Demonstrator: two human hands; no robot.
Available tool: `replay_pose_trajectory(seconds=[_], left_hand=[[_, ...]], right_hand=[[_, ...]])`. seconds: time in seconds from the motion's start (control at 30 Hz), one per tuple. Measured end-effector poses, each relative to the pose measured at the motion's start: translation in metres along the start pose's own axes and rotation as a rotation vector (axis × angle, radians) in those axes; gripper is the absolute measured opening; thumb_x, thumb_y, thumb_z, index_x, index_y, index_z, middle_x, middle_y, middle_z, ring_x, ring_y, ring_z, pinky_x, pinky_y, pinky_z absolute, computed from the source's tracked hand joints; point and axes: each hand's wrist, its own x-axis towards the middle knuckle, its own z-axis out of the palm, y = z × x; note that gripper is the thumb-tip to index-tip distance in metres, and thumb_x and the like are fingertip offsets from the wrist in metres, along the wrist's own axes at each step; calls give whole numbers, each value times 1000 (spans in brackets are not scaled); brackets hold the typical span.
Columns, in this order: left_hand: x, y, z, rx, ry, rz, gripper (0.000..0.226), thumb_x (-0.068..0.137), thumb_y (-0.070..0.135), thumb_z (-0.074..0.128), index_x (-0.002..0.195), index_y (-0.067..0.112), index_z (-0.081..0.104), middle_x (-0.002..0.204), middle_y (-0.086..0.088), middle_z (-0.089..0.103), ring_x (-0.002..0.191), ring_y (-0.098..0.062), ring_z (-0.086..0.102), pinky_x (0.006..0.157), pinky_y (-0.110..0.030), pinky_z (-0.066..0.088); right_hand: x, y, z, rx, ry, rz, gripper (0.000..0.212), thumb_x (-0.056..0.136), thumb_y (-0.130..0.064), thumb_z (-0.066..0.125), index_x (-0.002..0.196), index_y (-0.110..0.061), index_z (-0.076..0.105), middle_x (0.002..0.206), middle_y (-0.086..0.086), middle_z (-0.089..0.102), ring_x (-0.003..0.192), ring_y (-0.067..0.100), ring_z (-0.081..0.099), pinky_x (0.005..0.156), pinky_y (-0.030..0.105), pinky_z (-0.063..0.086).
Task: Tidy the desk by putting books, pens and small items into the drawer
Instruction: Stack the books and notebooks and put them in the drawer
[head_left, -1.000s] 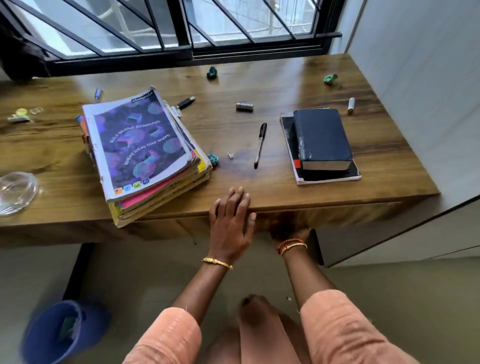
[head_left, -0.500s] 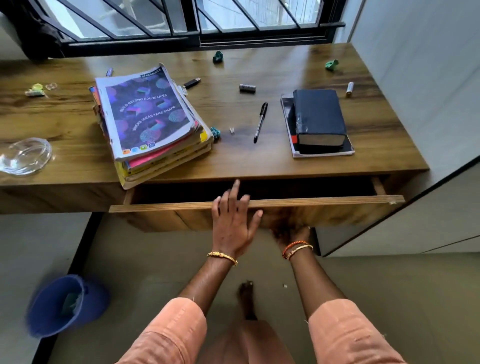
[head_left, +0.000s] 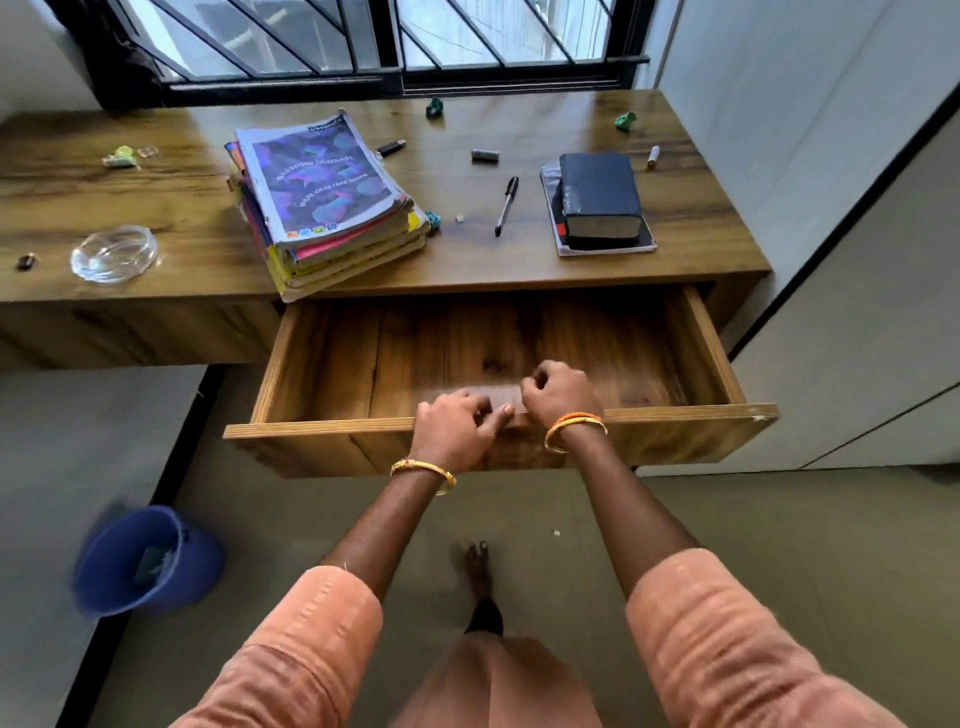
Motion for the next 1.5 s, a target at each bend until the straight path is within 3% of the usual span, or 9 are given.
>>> replay_pose_trajectory(seconds=[0.47,0.63,0.73,0.87,0.97,1.13,1.3,1.4,1.5], left_hand=[[-72,-19,-12,-519,-692,-70,44,73,61,66,86,20,71,75,4,61,75,-13,53,70,-32,39],[-74,-26,-28,-531,-810,-67,34,86,44,61,106,18,68,98,1,66,89,-13,58,81,-32,46],[-55,-34,-52,-734,-615,-102,23,91,29,59,106,12,64,97,-1,68,84,-14,64,73,-25,50],[-3,-66,-101,-938,141,-317,11,94,24,56,94,16,63,90,-4,67,73,-15,61,65,-25,51],[45,-102,-139,-929,442,-500,20,92,33,55,101,15,59,92,-2,63,78,-16,57,70,-30,45],[126,-157,-168,-1023,424,-693,59,84,51,60,118,5,50,113,-7,59,94,-21,59,80,-31,48],[168,-186,-178,-1018,221,-798,107,47,86,48,117,7,58,111,-8,64,99,-28,62,93,-41,50],[184,-187,-185,-1081,180,-788,84,65,78,54,111,9,66,105,-8,69,92,-25,65,86,-33,52],[197,-192,-186,-1283,81,-759,47,83,55,60,97,11,67,73,-4,71,55,-15,68,48,-21,52]], right_hand=[[-77,34,-2,38,-261,374,38,87,-27,59,113,0,60,113,17,63,103,32,60,79,29,45],[-64,19,4,290,-363,398,16,82,-18,56,74,-6,61,58,7,57,43,19,52,43,26,43],[-38,-16,0,437,-345,289,22,89,-10,51,67,-10,53,55,6,51,39,14,44,38,19,32],[18,-84,-17,568,-278,115,15,88,-15,56,74,-13,63,63,4,60,54,14,54,47,24,43],[63,-142,-23,576,-246,40,11,87,-24,59,88,-15,65,75,2,67,67,13,61,58,25,49],[152,-203,5,508,-185,117,55,67,-58,52,82,-7,65,83,13,67,73,26,58,75,37,50],[187,-225,32,647,-232,324,56,79,-61,44,74,-6,56,78,12,52,74,29,57,82,42,52],[205,-235,38,567,-261,335,68,74,-72,37,66,-7,58,82,15,54,78,31,56,89,44,48],[222,-242,40,489,-351,297,81,70,-79,31,70,-4,62,76,15,59,68,29,55,70,37,47]])
